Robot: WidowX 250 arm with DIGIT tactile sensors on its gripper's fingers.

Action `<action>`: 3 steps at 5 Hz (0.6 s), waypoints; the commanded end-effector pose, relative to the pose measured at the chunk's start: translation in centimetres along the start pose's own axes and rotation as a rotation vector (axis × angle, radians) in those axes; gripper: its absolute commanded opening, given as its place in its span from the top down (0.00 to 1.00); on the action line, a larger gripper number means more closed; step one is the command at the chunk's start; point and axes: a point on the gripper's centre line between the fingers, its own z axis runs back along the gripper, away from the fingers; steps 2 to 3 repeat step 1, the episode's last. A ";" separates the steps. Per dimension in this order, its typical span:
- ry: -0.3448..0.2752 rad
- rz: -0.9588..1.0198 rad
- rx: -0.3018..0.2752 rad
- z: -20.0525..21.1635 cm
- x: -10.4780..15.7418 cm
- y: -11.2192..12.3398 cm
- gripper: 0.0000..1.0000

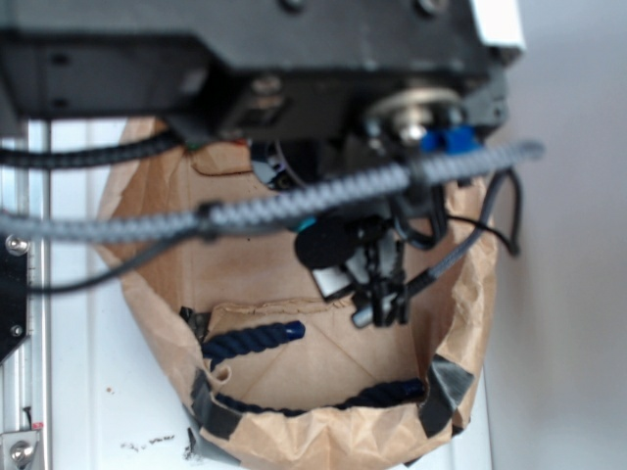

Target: Grab the plastic pickle.

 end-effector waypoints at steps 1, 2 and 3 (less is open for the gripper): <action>-0.138 -0.050 -0.081 4.9 -0.5 1.0 1.00; -0.138 -0.050 -0.081 4.9 -0.5 1.0 1.00; -0.138 -0.050 -0.081 4.9 -0.5 1.0 1.00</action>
